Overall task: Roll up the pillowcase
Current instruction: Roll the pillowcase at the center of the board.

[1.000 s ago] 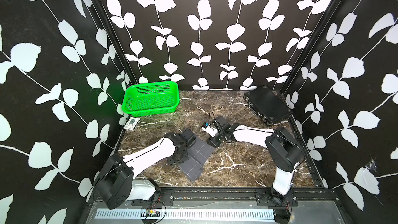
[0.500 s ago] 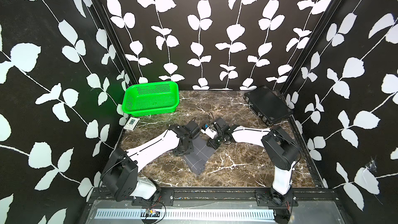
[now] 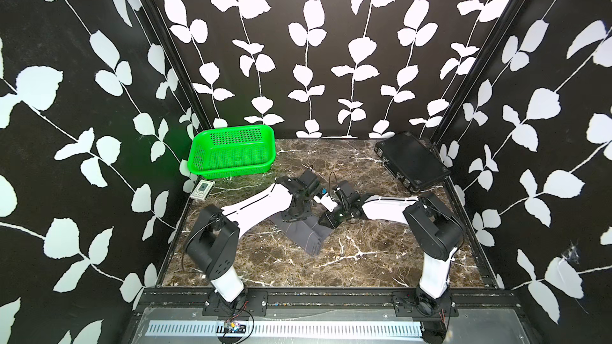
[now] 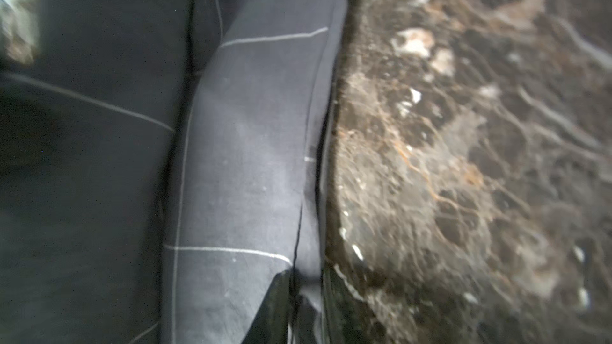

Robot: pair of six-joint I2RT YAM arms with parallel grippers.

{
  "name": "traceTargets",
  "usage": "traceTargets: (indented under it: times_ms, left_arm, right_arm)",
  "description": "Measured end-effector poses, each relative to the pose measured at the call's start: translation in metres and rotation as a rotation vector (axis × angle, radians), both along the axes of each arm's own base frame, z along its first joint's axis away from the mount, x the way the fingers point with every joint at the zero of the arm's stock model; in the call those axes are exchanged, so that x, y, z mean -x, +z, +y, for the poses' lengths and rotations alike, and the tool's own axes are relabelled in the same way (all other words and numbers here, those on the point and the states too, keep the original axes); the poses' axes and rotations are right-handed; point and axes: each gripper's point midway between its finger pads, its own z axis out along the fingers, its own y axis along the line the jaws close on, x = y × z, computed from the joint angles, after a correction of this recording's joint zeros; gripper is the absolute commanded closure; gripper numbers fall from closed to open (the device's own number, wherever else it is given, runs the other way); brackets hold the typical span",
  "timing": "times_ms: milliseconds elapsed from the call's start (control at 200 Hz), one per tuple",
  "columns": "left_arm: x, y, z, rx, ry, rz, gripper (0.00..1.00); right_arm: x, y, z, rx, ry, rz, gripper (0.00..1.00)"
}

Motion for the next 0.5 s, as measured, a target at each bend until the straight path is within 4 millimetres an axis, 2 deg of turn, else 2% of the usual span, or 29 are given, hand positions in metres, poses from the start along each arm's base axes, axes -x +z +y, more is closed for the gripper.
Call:
traceTargets:
  times_ms: [260, 500]
  left_arm:
    - [-0.026, -0.028, -0.028, 0.036, -0.024, 0.008, 0.81]
    - [-0.046, -0.044, -0.033, 0.072, -0.020, 0.018, 0.81]
  right_arm:
    - [0.000, 0.002, -0.007, -0.135, -0.088, 0.125, 0.77]
    - [0.007, 0.009, -0.031, -0.167, -0.173, 0.198, 0.67]
